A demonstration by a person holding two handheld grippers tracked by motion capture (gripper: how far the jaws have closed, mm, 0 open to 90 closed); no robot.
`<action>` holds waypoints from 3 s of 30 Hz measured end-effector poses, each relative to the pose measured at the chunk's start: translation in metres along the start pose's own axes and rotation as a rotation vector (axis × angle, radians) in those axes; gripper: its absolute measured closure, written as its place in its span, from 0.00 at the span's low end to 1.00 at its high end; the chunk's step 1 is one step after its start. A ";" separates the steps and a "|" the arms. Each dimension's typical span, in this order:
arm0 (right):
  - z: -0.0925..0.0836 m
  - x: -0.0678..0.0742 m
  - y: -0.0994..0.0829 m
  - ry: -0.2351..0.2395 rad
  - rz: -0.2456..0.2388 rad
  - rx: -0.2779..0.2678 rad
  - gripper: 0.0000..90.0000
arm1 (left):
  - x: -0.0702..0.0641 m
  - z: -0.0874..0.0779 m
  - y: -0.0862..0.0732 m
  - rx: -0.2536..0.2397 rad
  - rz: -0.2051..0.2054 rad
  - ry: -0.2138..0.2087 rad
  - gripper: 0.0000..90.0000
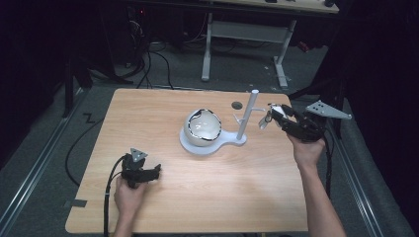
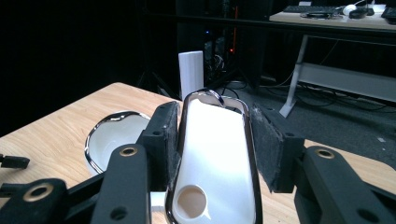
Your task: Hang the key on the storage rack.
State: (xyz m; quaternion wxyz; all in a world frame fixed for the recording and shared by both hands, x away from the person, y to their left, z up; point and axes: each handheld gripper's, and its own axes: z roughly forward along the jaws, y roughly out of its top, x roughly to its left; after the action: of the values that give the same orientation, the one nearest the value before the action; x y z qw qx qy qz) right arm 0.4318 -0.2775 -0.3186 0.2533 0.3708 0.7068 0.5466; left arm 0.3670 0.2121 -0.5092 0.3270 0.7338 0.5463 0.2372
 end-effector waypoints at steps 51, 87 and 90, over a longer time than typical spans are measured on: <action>0.026 -0.007 0.004 -0.036 0.016 0.043 0.59 | 0.000 0.000 0.000 0.000 0.000 0.000 0.19; 0.024 -0.004 -0.013 -0.058 -0.004 0.078 0.59 | 0.000 0.000 0.000 0.000 0.000 0.000 0.19; 0.024 -0.004 -0.014 -0.062 -0.002 0.077 0.59 | 0.000 0.000 0.000 0.000 0.000 0.000 0.19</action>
State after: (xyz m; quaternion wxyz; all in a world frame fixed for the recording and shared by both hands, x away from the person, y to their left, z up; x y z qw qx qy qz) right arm 0.4490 -0.2683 -0.3393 0.2613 0.3962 0.7195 0.5070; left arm 0.3670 0.2121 -0.5092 0.3272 0.7337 0.5462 0.2371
